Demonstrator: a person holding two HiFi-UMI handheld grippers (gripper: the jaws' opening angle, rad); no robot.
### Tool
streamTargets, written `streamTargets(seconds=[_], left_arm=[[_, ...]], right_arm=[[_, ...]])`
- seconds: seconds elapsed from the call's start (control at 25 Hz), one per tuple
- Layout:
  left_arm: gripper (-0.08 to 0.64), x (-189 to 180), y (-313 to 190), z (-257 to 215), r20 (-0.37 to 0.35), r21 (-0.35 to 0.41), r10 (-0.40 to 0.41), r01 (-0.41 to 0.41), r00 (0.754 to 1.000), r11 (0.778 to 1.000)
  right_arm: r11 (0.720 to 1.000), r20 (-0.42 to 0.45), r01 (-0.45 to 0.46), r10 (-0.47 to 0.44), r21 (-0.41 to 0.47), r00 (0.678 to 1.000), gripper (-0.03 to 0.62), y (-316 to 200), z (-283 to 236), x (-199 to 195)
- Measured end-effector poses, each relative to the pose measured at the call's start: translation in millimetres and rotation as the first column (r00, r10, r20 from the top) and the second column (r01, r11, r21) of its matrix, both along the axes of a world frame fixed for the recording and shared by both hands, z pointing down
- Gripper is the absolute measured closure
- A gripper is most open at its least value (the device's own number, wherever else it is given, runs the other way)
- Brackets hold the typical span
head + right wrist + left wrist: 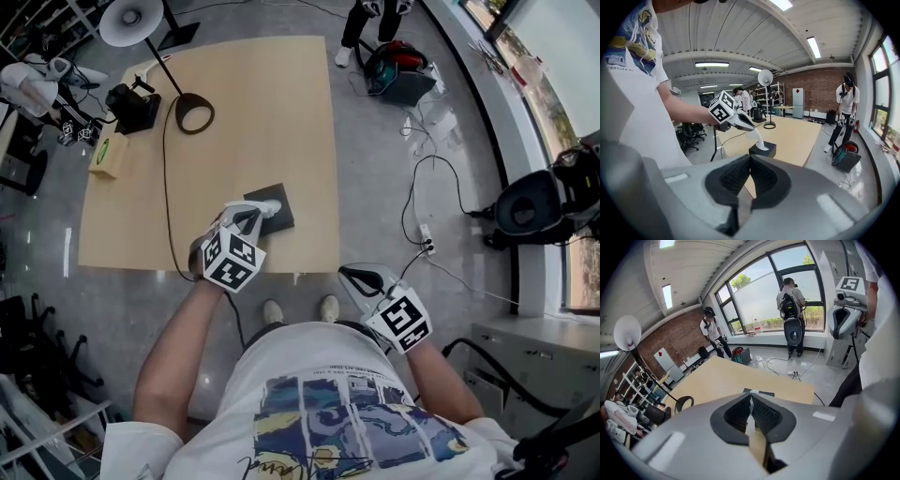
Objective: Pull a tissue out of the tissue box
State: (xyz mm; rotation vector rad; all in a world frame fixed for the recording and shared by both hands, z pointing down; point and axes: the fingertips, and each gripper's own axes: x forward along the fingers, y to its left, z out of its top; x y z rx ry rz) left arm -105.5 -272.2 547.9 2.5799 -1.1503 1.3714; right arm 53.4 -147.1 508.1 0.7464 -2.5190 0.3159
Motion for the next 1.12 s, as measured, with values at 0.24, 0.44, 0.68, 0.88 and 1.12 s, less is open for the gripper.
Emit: streamTargets(seconds=[0.24, 0.44, 0.68, 0.88, 1.12], left_arm=[[0.552, -2, 4, -23, -0.043, 0.018, -0.030, 0.031, 0.999, 0.999], [0.553, -3, 11, -48, -0.077, 0.054, -0.046, 0.050, 0.996, 0.997], [0.553, -3, 27, -81, -0.137, 0.087, -0.058, 0.070, 0.989, 0.994], [0.553, -4, 44, -106, -0.183, 0.114, -0.074, 0.096, 0.980, 0.989], [0.552, -6, 63, -134, -0.258, 0.156, -0.081, 0.124, 0.963, 0.980]], right_arm=[[1.000, 0.008, 0.008, -0.008, 0.000, 1.000, 0.589, 3, 0, 1], [1.000, 0.008, 0.020, -0.020, 0.004, 1.000, 0.589, 7, 1, 1], [0.999, 0.019, 0.037, -0.037, 0.014, 0.999, 0.589, 10, -4, -2], [0.998, 0.019, 0.055, -0.055, 0.020, 0.998, 0.589, 11, -6, -2], [0.995, 0.009, 0.096, -0.096, 0.010, 0.995, 0.589, 13, -1, -11]])
